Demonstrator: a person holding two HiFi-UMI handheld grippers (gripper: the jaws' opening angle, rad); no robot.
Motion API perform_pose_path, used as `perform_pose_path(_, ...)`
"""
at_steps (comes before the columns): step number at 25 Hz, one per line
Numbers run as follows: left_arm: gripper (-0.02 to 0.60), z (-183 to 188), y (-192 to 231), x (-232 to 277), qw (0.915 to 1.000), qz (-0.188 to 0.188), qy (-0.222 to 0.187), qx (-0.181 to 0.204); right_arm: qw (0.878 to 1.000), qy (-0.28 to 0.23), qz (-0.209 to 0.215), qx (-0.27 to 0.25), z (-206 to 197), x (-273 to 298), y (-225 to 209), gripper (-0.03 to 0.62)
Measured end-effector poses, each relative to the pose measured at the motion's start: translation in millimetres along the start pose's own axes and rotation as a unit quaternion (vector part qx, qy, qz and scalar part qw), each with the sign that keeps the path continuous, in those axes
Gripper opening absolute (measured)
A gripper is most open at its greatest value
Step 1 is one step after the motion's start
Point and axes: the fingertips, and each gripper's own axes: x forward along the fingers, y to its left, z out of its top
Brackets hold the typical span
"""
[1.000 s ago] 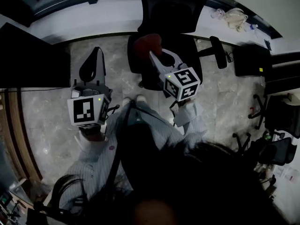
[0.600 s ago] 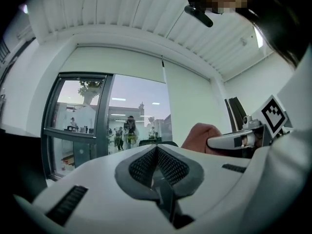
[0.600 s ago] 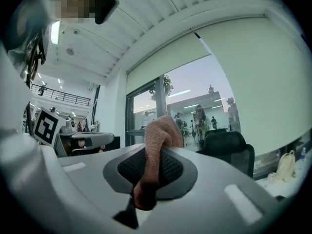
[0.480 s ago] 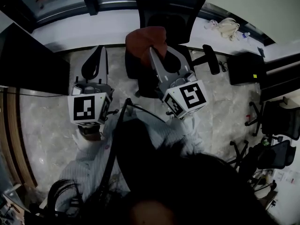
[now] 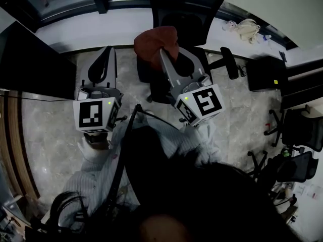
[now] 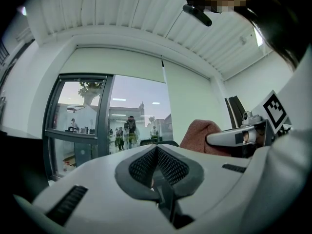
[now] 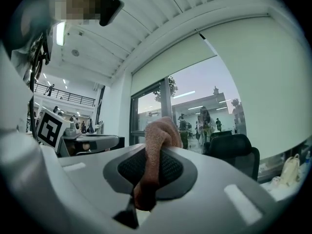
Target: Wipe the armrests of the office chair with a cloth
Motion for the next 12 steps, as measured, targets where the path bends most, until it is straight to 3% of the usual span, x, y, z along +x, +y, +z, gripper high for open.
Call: perform_pose_path(12,0.003,-7.1,7.8,-10.6,1.0000,0.003,0.006,0.001,1.000,0.005,0.000,0.010,-6.3,-2.0,10.4,0.037)
